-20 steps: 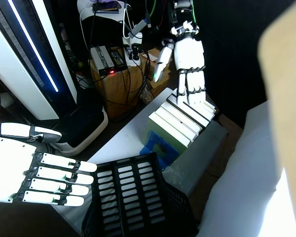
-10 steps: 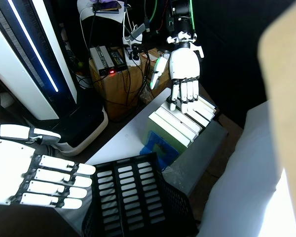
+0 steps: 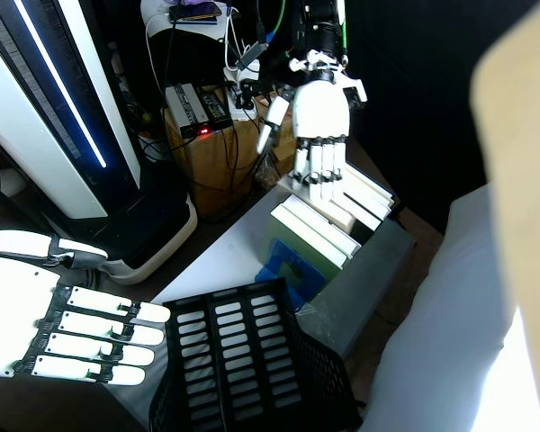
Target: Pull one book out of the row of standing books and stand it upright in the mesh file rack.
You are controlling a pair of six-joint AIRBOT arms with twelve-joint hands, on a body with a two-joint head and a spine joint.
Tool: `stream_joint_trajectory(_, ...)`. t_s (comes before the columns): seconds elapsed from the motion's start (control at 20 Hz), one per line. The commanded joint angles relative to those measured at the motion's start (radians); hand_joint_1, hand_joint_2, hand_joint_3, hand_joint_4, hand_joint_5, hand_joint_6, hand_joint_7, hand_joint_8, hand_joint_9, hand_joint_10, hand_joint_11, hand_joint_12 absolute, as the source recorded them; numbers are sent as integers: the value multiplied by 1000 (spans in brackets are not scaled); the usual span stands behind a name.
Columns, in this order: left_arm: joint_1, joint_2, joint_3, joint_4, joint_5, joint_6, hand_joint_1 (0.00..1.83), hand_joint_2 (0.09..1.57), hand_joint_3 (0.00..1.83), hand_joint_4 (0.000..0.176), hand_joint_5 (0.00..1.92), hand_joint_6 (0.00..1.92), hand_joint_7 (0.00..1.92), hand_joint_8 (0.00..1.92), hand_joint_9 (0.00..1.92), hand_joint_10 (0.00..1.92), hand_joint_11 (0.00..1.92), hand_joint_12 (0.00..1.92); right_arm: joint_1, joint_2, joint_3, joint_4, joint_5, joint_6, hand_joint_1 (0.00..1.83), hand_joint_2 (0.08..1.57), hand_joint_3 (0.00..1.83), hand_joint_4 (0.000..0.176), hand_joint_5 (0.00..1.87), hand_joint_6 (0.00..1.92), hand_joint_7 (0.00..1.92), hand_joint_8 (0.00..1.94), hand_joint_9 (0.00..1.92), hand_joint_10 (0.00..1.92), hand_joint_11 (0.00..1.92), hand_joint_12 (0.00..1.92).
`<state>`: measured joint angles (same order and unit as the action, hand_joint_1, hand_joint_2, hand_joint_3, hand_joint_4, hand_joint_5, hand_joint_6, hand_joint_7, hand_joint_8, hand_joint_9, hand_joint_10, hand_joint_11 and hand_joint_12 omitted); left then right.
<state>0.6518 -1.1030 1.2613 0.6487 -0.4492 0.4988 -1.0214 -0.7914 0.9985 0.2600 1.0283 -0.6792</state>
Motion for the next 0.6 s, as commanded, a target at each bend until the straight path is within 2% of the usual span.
stream_joint_trajectory(0.0,7,8,-4,-2,-60,-1,0,1183,0,0,799,16,31,1,0,0,0,0,0,7,2,22,119,4,324,1271,6,0,0,0,0,0,0,0,0,0)
stream_joint_trajectory(0.4,80,32,-50,-2,-125,-52,14,1196,3,0,820,19,54,12,0,0,0,0,-13,10,-5,37,127,7,350,1268,2,0,2,1,0,0,0,0,0,0)
stream_joint_trajectory(0.55,96,39,-68,-3,-139,-53,26,1201,4,10,744,0,0,0,0,0,0,0,-14,10,-5,39,127,7,349,1272,4,0,5,2,0,0,0,0,0,0)
